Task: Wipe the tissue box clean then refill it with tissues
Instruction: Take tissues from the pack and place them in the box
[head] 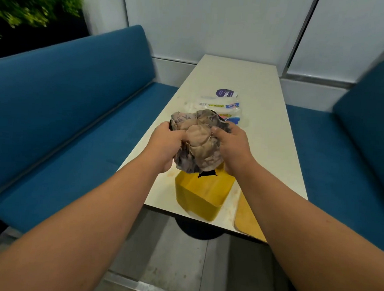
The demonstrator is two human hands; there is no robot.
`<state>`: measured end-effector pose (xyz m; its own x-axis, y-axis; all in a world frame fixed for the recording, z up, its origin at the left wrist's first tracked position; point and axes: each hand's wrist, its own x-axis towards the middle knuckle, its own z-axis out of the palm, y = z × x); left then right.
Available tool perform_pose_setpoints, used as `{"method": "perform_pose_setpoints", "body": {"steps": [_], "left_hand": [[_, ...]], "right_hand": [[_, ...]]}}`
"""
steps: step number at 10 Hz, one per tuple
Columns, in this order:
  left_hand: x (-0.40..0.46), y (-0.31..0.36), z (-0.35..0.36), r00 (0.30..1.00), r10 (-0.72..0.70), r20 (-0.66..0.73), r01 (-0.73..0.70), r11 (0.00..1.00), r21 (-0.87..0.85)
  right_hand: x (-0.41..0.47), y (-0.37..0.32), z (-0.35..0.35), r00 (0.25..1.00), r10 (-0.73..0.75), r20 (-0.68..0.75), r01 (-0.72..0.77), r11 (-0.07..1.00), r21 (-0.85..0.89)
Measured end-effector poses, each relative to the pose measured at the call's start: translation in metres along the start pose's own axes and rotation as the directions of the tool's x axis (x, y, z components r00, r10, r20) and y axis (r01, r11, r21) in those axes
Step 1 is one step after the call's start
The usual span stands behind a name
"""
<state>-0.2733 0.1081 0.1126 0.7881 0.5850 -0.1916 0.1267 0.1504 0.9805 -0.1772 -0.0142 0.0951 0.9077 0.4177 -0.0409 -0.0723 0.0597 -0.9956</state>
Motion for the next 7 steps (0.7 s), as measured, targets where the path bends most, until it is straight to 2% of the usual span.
{"method": "perform_pose_setpoints", "body": {"steps": [2, 5, 7], "left_hand": [[0.035, 0.017, 0.076, 0.995, -0.001, 0.099, -0.008, 0.996, 0.086], [0.109, 0.003, 0.189, 0.975, -0.092, 0.202, 0.041, 0.97, 0.241], [0.149, -0.03, 0.218, 0.966, -0.159, 0.205, 0.046, 0.883, 0.466]], "right_hand": [[0.031, -0.019, -0.064, 0.981, -0.03, -0.191, 0.033, 0.999, 0.013], [0.092, 0.007, -0.173, 0.904, 0.116, -0.413, -0.15, 0.987, -0.053], [0.119, 0.043, -0.202, 0.863, 0.178, -0.473, -0.28, 0.948, -0.153]]}}
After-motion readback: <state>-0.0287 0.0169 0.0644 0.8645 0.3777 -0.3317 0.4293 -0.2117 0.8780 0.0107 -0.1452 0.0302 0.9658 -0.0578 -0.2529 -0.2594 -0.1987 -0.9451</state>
